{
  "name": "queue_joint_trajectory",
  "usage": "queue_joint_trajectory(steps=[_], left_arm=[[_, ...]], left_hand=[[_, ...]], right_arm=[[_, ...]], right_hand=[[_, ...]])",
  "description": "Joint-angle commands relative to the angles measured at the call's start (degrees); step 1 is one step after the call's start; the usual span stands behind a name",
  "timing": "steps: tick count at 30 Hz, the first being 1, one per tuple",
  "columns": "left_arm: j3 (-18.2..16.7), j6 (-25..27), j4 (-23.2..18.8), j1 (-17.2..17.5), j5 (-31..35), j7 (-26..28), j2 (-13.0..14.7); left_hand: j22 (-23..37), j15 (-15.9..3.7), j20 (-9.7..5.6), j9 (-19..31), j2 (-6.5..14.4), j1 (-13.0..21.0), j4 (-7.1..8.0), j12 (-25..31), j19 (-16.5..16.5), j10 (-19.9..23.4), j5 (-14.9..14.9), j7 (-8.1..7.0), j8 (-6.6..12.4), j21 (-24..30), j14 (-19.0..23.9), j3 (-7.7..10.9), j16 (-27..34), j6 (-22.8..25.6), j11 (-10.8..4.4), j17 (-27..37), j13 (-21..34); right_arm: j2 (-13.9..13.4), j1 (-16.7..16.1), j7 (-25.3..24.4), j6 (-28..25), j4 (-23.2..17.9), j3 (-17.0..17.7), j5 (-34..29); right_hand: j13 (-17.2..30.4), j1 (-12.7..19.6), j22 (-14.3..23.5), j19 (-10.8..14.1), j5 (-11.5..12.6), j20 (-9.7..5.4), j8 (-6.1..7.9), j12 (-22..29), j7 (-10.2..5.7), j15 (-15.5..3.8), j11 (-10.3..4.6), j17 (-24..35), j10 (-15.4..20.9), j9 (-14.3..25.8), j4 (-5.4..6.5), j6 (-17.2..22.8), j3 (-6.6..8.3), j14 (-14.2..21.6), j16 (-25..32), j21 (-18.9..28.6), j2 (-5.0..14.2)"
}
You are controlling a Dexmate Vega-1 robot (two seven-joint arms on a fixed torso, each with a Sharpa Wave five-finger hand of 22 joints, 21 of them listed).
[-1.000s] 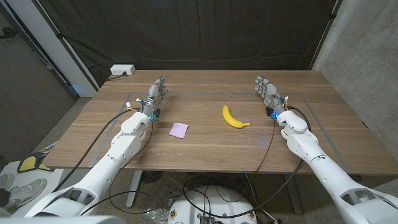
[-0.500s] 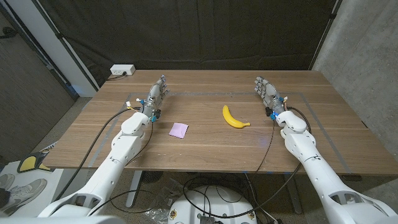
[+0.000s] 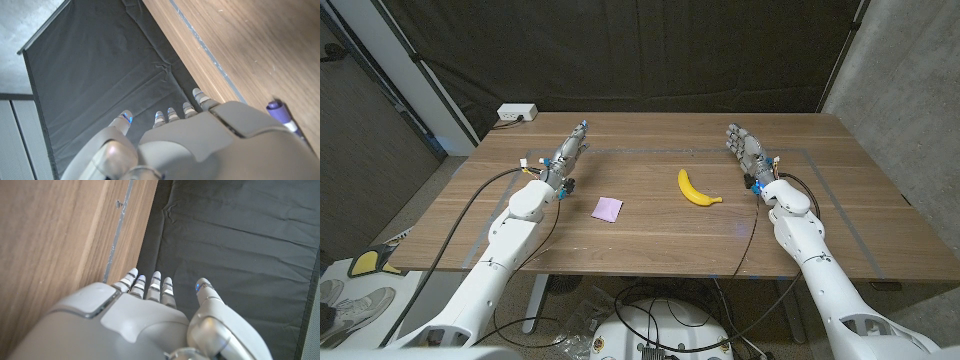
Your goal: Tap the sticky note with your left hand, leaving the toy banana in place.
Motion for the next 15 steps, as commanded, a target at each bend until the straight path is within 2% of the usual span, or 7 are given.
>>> queue_joint_trajectory(steps=[1, 15], left_arm=[[-1.2, 1.4, -6.6, 3.7, 7.7, -0.6, 3.1], [-1.6, 0.8, -13.2, 7.6, 15.7, -2.3, 7.8]], left_hand=[[0.1, 0.02, 0.46, 0.1, 0.7, 0.5, -0.33, 0.4, -0.1, 0.5, 0.4, -0.14, 0.42, 0.2, 0.4, 0.34, 0.2, 0.6, -0.15, 0.3, 0.3], [0.1, 0.29, 1.08, 0.1, 0.9, 1.0, -0.54, 0.5, 0.0, 1.8, 0.4, 0.02, 0.66, 0.2, 1.1, 0.58, 0.3, 2.4, -0.19, 0.3, 0.3]], right_arm=[[1.8, -2.3, 0.3, -0.9, -3.6, 1.0, -2.4], [2.2, -4.1, -0.3, -1.7, -7.3, 0.5, -3.8]], right_hand=[[0.1, 0.5, 0.3, -0.1, 0.4, 0.32, 0.41, 0.6, 0.11, 0.29, 0.27, 0.1, 0.2, 0.1, -0.05, 0.7, 0.29, 0.6, 0.3, -0.1, 0.06], [0.1, 0.5, 0.3, 0.0, 0.4, 0.41, 0.44, 0.7, 0.02, 0.61, 0.13, 0.1, 0.6, 0.1, -0.07, 0.8, 0.24, 1.0, 0.4, -0.2, 0.05]])
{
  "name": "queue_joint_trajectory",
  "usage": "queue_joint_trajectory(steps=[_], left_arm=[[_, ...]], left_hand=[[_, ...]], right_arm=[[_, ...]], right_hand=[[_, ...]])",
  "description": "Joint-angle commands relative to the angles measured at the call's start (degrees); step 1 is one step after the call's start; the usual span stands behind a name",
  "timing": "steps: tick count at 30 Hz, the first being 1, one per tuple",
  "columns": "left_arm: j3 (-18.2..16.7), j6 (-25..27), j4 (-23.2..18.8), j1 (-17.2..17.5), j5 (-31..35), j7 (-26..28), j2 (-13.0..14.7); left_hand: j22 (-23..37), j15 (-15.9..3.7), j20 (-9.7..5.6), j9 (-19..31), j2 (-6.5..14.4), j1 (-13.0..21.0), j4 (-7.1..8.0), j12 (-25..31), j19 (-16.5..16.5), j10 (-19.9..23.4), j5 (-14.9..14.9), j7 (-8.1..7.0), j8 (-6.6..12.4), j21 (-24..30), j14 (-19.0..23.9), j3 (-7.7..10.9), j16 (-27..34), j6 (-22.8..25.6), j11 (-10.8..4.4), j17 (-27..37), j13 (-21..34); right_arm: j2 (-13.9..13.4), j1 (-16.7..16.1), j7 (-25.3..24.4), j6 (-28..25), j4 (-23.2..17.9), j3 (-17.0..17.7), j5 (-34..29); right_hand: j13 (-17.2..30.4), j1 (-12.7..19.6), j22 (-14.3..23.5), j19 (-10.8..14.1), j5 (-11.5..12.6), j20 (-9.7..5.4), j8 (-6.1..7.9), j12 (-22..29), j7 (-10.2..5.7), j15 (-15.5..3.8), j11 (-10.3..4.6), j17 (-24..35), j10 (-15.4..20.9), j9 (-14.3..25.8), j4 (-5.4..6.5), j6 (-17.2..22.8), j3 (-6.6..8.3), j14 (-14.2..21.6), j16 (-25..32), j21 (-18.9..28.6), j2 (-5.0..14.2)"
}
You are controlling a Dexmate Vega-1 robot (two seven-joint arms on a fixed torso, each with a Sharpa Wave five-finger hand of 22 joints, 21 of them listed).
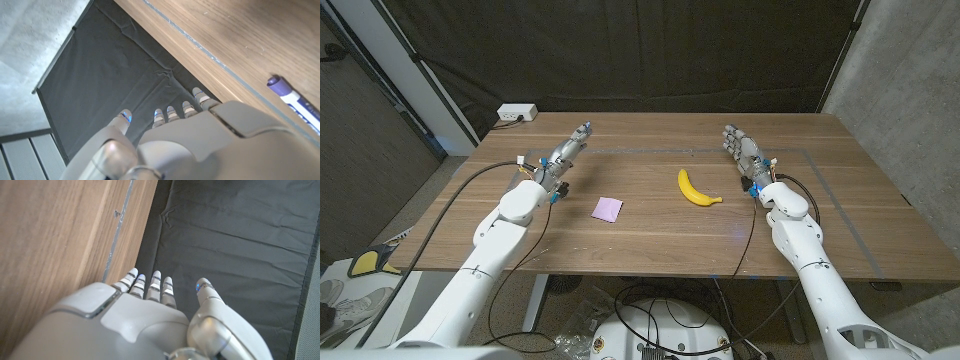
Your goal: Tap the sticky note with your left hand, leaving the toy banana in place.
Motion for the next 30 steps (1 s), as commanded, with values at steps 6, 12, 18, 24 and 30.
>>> queue_joint_trajectory(steps=[6, 12, 18, 24, 30], left_arm=[[-1.3, -0.3, -8.1, 5.1, 10.9, -2.4, 4.7], [-2.1, -1.0, -10.7, 7.0, 12.9, -3.4, 6.2], [-2.7, -1.6, -12.6, 8.3, 14.4, -5.3, 7.9], [-3.3, -1.9, -15.0, 9.7, 17.1, -6.3, 9.4], [-3.2, -2.2, -17.4, 11.0, 22.9, -5.9, 11.4]], left_hand=[[0.1, -0.07, 0.6, 0.2, 0.6, 0.3, -0.32, 0.5, -0.3, 0.7, 0.4, -0.24, 0.18, 0.1, 0.3, 0.37, 0.2, 0.7, -0.54, 0.3, 0.3], [0.1, -0.1, 0.71, 0.2, 0.6, 0.4, -0.3, 0.4, -0.7, 0.9, 0.4, -0.19, 0.14, 0.0, 0.4, 0.4, 0.2, 1.0, -0.89, 0.3, 0.3], [0.2, -0.09, 0.73, 0.2, 0.7, 0.5, -0.26, 0.5, -0.7, 1.6, 0.3, -0.22, 0.23, 0.0, 0.7, 0.44, 0.2, 1.7, -0.96, 0.3, 0.3], [0.2, -0.05, 0.71, 0.2, 0.7, 0.5, -0.21, 0.7, -0.8, 2.6, 0.3, -0.19, 0.27, -0.1, 0.8, 0.45, 0.2, 2.3, -1.25, 0.3, 0.3], [0.2, -0.24, 0.75, 0.2, 0.6, 0.6, -0.16, 1.0, -0.6, 3.7, 0.2, -0.17, 0.52, 0.0, 1.6, 0.42, 0.4, 3.5, -1.33, 0.3, 0.4]], right_arm=[[0.9, -3.0, -0.9, -0.6, -5.6, -0.5, -1.8], [1.1, -4.3, -1.6, -0.4, -7.3, -0.8, -2.1], [1.2, -5.6, -2.3, -0.3, -8.8, -0.9, -2.4], [1.0, -6.1, -2.7, -0.2, -9.9, -1.3, -2.7], [0.6, -6.2, -2.9, 0.1, -10.8, -1.6, -3.1]], right_hand=[[0.1, 0.6, 0.3, 0.1, 0.4, 0.44, 0.23, 0.4, -0.08, 0.23, 0.16, 0.1, 0.7, 0.1, -0.08, 0.4, 0.21, 0.4, 0.4, -0.2, 0.05], [0.1, 0.6, 0.3, 0.2, 0.4, 0.49, 0.24, 0.4, -0.05, 0.22, 0.11, 0.1, 0.7, 0.1, -0.09, 0.4, 0.2, 0.5, 0.3, -0.2, 0.05], [0.1, 0.6, 0.3, 0.2, 0.4, 0.51, 0.24, 0.4, -0.08, 0.24, 0.07, 0.1, 0.7, 0.1, -0.1, 0.5, 0.19, 0.5, 0.3, -0.3, 0.05], [0.1, 0.6, 0.3, 0.3, 0.4, 0.51, 0.24, 0.4, -0.06, 0.22, 0.15, 0.1, 0.8, 0.1, -0.12, 0.5, 0.16, 0.6, 0.3, -0.3, 0.04], [0.1, 0.7, 0.3, 0.3, 0.4, 0.54, 0.24, 0.4, -0.09, 0.18, 0.23, 0.1, 0.9, 0.1, -0.13, 0.6, 0.14, 0.6, 0.3, -0.3, 0.03]])
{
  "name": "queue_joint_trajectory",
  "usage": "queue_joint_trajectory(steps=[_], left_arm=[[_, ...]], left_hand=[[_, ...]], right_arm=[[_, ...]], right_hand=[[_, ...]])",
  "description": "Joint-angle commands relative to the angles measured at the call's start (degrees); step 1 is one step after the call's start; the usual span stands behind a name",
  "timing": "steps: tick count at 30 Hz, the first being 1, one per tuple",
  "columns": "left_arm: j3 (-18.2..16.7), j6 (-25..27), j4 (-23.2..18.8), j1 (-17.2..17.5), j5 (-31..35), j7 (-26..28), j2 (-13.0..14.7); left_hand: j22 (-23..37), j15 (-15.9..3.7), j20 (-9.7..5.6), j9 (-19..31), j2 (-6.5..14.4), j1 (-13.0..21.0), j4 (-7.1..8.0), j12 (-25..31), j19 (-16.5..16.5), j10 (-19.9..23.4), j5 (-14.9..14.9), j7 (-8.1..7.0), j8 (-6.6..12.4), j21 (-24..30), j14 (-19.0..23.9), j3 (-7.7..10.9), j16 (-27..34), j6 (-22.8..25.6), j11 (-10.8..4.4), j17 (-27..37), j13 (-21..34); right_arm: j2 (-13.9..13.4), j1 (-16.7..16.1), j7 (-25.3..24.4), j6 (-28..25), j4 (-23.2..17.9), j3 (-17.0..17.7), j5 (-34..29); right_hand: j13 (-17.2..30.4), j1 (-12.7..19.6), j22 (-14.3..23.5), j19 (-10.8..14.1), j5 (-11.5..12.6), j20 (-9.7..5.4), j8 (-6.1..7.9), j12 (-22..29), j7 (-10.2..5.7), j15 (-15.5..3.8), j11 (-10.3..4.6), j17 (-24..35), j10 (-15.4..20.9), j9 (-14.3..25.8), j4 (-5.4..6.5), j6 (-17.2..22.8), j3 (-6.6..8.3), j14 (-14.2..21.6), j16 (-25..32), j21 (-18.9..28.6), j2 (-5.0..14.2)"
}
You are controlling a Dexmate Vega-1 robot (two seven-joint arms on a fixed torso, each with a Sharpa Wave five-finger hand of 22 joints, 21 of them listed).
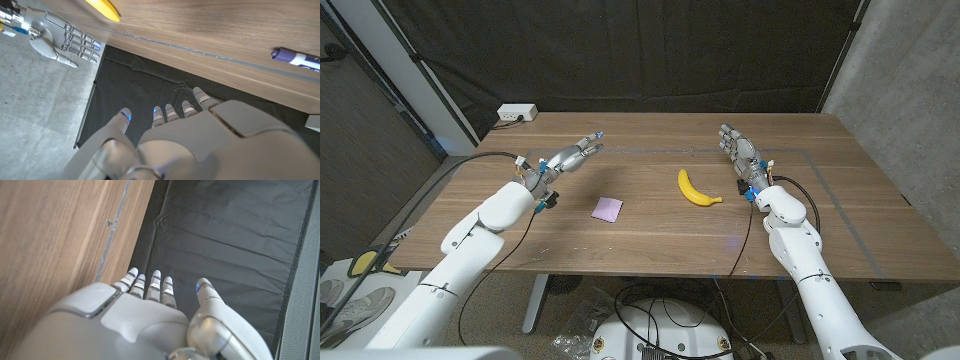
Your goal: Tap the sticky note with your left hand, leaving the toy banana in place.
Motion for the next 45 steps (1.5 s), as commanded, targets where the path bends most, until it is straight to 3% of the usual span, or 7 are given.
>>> queue_joint_trajectory(steps=[1, 18, 28, 36, 45], left_arm=[[-0.4, -0.5, -4.9, 2.7, 8.6, -0.8, 3.6], [0.6, 0.3, -10.6, 4.6, 19.7, -2.4, 7.5], [2.7, 3.6, -13.8, 3.9, 24.1, -7.6, 9.7], [3.9, 5.0, -15.9, 4.2, 26.6, -9.8, 10.8], [4.0, 5.7, -17.9, 6.0, 29.0, -9.1, 11.0]], left_hand=[[0.2, -0.28, -0.05, 0.2, 0.7, 0.2, 0.05, 0.5, 0.1, 1.0, 0.2, -0.13, 0.52, 0.0, 0.8, 0.18, 0.5, 1.0, -0.12, 0.3, 0.1], [0.2, -1.59, -0.34, 0.3, 0.6, 0.2, 0.2, 0.5, 0.9, 2.5, 0.1, -0.71, 0.31, 0.4, 1.8, 0.11, 0.5, 2.0, -0.56, 0.3, 0.1], [0.2, -3.44, -1.65, 0.2, 0.7, 0.4, 0.31, 1.2, 3.1, 7.2, 0.0, -0.54, 1.61, 1.1, 4.6, 0.18, 0.8, 8.3, -0.96, 0.3, 0.1], [0.2, -3.93, -0.76, 0.2, 0.8, 0.8, 0.13, 1.3, 3.9, 9.3, 0.0, -0.15, 2.11, 1.4, 5.9, 0.46, 0.8, 11.4, -0.77, 0.3, 0.1], [0.2, -5.13, 0.11, 0.1, 0.3, 1.3, -0.02, 1.7, 5.1, 15.2, -0.1, 1.38, 3.32, 1.6, 9.9, 0.62, 1.1, 19.9, -1.29, 0.2, 0.1]], right_arm=[[-0.5, -1.1, -0.8, 0.6, -2.3, -0.6, -0.8], [-0.7, -1.7, -1.0, 1.8, -2.6, -0.9, -0.3], [-0.9, -2.3, -1.2, 2.2, -2.9, -0.8, 0.1], [-0.9, -2.4, -1.1, 3.1, -2.5, -0.8, 0.5], [-1.3, -2.3, -0.8, 3.6, -2.4, -0.8, 0.8]], right_hand=[[0.1, 0.7, 0.3, 0.1, 0.4, 0.33, 0.24, 0.4, -0.01, 0.25, 0.03, 0.1, 0.4, 0.1, -0.13, 0.5, 0.14, 0.6, 0.3, -0.1, 0.03], [0.1, 0.8, 0.3, 0.3, 0.4, 0.3, 0.24, 0.4, -0.03, 0.25, 0.01, 0.1, 0.5, 0.1, -0.18, 0.7, 0.09, 0.8, 0.3, -0.2, 0.02], [0.1, 0.8, 0.3, 0.4, 0.4, 0.29, 0.23, 0.4, -0.02, 0.18, 0.12, 0.1, 0.7, 0.1, -0.2, 0.7, 0.06, 0.8, 0.2, -0.3, 0.01], [0.1, 0.8, 0.3, 0.5, 0.4, 0.3, 0.21, 0.4, -0.05, 0.22, -0.11, 0.1, 0.6, 0.1, -0.22, 0.7, 0.02, 0.9, 0.2, -0.3, 0.01], [0.1, 0.9, 0.3, 0.6, 0.4, 0.26, 0.19, 0.4, -0.07, 0.2, -0.01, 0.1, 0.7, 0.1, -0.22, 0.7, -0.02, 0.9, 0.2, -0.4, 0.02]])
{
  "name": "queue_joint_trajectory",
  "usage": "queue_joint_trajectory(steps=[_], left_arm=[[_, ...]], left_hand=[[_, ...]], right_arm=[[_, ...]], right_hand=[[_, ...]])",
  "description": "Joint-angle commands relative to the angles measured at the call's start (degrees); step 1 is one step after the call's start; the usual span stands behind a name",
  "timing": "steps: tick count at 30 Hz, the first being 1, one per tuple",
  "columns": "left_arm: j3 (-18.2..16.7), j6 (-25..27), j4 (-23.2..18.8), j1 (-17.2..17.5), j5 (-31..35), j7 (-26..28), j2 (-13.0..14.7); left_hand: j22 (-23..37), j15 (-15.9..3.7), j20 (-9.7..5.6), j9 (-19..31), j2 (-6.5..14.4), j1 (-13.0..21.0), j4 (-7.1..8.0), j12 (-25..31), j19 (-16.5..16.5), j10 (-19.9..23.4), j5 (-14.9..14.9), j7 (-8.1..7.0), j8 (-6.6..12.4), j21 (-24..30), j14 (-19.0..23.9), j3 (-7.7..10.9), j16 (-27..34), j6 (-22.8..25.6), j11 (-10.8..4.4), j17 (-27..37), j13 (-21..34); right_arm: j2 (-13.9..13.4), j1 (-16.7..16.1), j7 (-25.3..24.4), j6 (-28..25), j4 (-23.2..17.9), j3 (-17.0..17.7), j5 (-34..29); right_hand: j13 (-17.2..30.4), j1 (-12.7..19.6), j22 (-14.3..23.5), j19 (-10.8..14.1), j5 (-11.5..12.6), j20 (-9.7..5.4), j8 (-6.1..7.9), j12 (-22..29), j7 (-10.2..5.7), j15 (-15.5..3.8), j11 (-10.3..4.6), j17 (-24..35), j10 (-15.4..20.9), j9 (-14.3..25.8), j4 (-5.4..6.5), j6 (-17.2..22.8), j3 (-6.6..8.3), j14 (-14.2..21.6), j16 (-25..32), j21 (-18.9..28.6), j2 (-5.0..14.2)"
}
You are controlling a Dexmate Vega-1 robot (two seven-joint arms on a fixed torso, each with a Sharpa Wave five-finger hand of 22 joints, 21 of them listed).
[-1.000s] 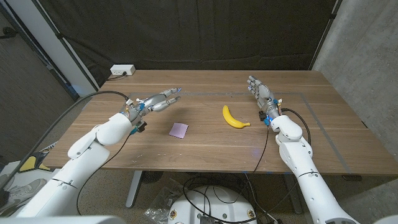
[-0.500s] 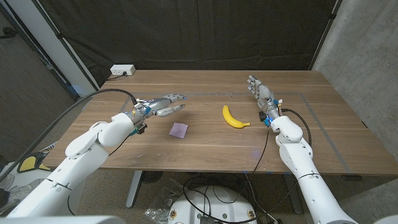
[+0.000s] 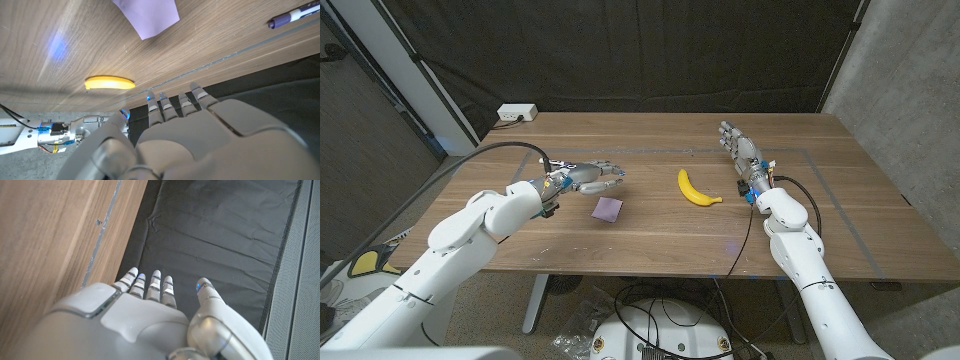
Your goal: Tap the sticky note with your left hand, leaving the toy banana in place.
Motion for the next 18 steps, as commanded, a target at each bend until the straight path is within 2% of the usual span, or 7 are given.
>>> queue_joint_trajectory(steps=[1, 3, 8, 9, 13, 15, 18], left_arm=[[0.5, 1.7, -3.1, 2.1, 4.0, -0.5, 0.8], [0.3, 2.0, -3.8, 3.0, 4.8, 0.1, 0.6], [-0.1, 3.6, -5.5, 5.3, 6.4, 0.6, 0.0], [-0.2, 3.8, -5.8, 5.8, 6.7, 0.9, -0.1], [-0.4, 4.9, -7.0, 7.6, 7.9, 0.9, -0.5], [-0.5, 5.5, -7.9, 8.5, 8.9, 1.0, -0.7], [-0.7, 6.1, -8.8, 9.7, 9.9, 1.4, -0.9]], left_hand=[[0.2, -4.76, 0.54, 0.1, -0.4, 0.8, -0.18, 0.3, 1.2, 3.1, -0.1, 0.55, 1.04, 0.5, 2.8, 0.5, 0.4, 5.2, 0.2, 0.1, 0.1], [0.2, -4.65, 0.9, 0.1, -0.4, 0.9, -0.15, 0.6, 2.3, 5.7, -0.1, 1.48, 1.21, 0.8, 4.8, 0.57, 0.7, 7.9, 0.8, 0.2, 0.2], [0.2, -4.56, 1.19, 0.1, -1.0, 1.1, -0.36, 1.3, 3.5, 11.1, 0.0, 1.32, 1.62, 1.1, 9.3, 0.55, 1.2, 12.7, 1.39, 0.3, 0.3], [0.2, -4.48, 1.27, 0.1, -1.1, 1.2, -0.35, 1.3, 3.6, 12.1, 0.0, 2.07, 1.94, 1.0, 9.7, 0.57, 1.1, 14.4, 1.35, 0.3, 0.3], [0.3, -4.71, 1.39, 0.2, -0.9, 1.1, -0.17, 1.6, 3.7, 15.6, 0.1, 2.72, 2.5, 1.0, 11.5, 0.66, 1.1, 18.3, 1.66, 0.4, 0.4], [0.3, -4.61, 1.42, 0.2, -0.9, 1.0, 0.0, 2.0, 4.2, 18.3, 0.0, 3.23, 2.86, 1.1, 13.6, 0.68, 1.6, 20.9, 2.58, 0.5, 0.5], [0.3, -5.0, 1.54, 0.2, -1.1, 0.8, 0.12, 1.9, 5.1, 19.9, 0.0, 3.8, 2.92, 1.3, 17.2, 0.59, 2.4, 23.0, 2.73, 0.7, 0.5]], right_arm=[[-0.4, -0.1, 0.3, 0.8, 0.3, 0.0, 0.5], [-0.5, -0.1, 0.5, 0.9, 0.4, 0.1, 0.7], [-0.9, -0.2, 1.0, 1.1, 0.4, 0.2, 1.0], [-0.9, -0.2, 1.1, 1.1, 0.4, 0.2, 1.1], [-1.2, -0.3, 1.5, 1.2, 0.2, 0.2, 1.2], [-1.5, -0.4, 1.8, 1.1, 0.0, 0.1, 1.3], [-1.7, -0.5, 2.0, 0.8, -0.3, 0.1, 1.4]], right_hand=[[0.1, 0.6, 0.3, 0.3, 0.4, -0.03, 0.19, 0.4, 0.15, 0.24, 0.23, 0.2, 0.5, 0.1, -0.22, 0.5, -0.02, 0.3, 0.2, -0.2, 0.25], [0.1, 0.6, 0.3, 0.3, 0.4, -0.06, 0.19, 0.4, 0.15, 0.21, 0.06, 0.2, 0.5, 0.1, -0.22, 0.5, -0.03, 0.3, 0.2, -0.2, 0.25], [0.1, 0.7, 0.3, 0.3, 0.4, -0.04, 0.17, 0.4, 0.12, 0.22, 0.24, 0.2, 0.6, 0.1, -0.22, 0.5, -0.05, 0.4, 0.2, -0.3, 0.25], [0.1, 0.7, 0.3, 0.3, 0.4, -0.05, 0.19, 0.4, 0.1, 0.23, 0.25, 0.2, 0.6, 0.1, -0.22, 0.6, -0.05, 0.3, 0.2, -0.3, 0.25], [0.1, 0.7, 0.3, 0.3, 0.4, -0.05, 0.19, 0.4, 0.12, 0.23, 0.2, 0.2, 0.6, 0.1, -0.22, 0.6, -0.08, 0.4, 0.2, -0.3, 0.25], [0.1, 0.7, 0.3, 0.3, 0.4, -0.04, 0.18, 0.4, 0.13, 0.21, 0.3, 0.2, 0.6, 0.1, -0.22, 0.6, -0.09, 0.4, 0.2, -0.3, 0.24], [0.1, 0.7, 0.3, 0.4, 0.4, -0.04, 0.17, 0.4, 0.12, 0.19, 0.27, 0.2, 0.7, 0.1, -0.23, 0.6, -0.1, 0.4, 0.2, -0.4, 0.24]])
